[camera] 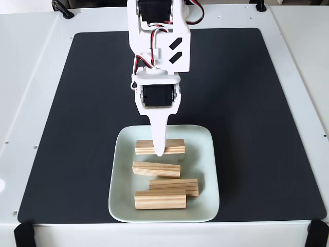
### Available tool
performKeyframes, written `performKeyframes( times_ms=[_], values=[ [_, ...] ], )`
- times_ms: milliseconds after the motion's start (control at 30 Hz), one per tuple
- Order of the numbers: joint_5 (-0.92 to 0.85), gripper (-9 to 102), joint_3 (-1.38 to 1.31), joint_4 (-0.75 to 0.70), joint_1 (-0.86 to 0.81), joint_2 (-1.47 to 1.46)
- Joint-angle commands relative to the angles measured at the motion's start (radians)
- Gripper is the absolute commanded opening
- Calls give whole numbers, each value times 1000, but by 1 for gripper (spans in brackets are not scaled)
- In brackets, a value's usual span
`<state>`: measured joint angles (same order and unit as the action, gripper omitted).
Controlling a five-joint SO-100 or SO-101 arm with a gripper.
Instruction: Pick up the wooden block and place them on the plate.
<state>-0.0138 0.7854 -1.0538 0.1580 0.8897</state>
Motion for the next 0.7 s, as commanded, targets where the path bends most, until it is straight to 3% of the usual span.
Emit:
performKeyframes(
  times_ms=[0, 333, 667],
  values=[
    [-3, 1, -43, -57, 9, 18],
    [-3, 37, -40, -167, 12, 66],
    [-3, 39, -6, -163, 21, 146]
  ],
)
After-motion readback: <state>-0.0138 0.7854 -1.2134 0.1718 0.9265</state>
